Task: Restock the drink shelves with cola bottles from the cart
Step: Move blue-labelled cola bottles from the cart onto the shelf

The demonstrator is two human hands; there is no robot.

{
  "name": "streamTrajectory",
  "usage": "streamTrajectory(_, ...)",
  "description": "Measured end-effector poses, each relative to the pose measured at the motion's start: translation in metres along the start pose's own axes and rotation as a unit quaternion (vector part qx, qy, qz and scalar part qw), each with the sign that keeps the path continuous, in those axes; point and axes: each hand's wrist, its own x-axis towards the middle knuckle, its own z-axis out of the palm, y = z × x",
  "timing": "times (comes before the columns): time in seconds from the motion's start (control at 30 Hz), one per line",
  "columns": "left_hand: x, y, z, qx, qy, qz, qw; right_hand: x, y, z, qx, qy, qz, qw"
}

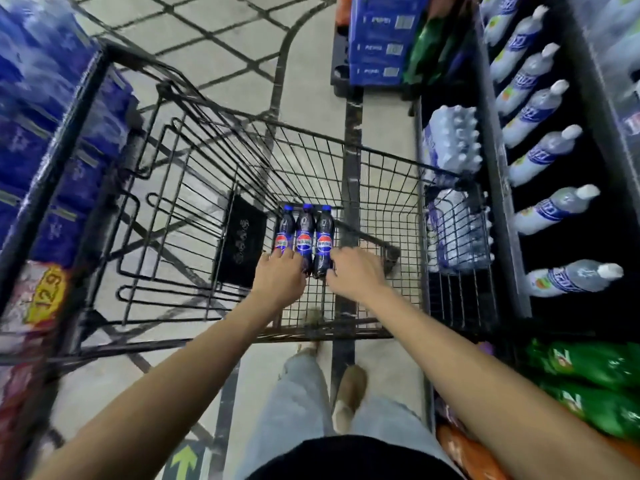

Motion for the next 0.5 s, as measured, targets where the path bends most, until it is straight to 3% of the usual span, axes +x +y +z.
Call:
streamTrajectory(0.3, 0.132, -0.017, 0.054, -0.018, -0.124, 0.034, 0.992, 0.114, 0.032, 0.04, 0.024, -0.122, 0.075, 0.989)
streamTrajectory(0.5, 0.203, -0.027, 0.103, -0.058, -0.144, 0.01, 0.988, 0.184, 0.052, 0.099, 0.056, -0.17, 0.161, 0.971)
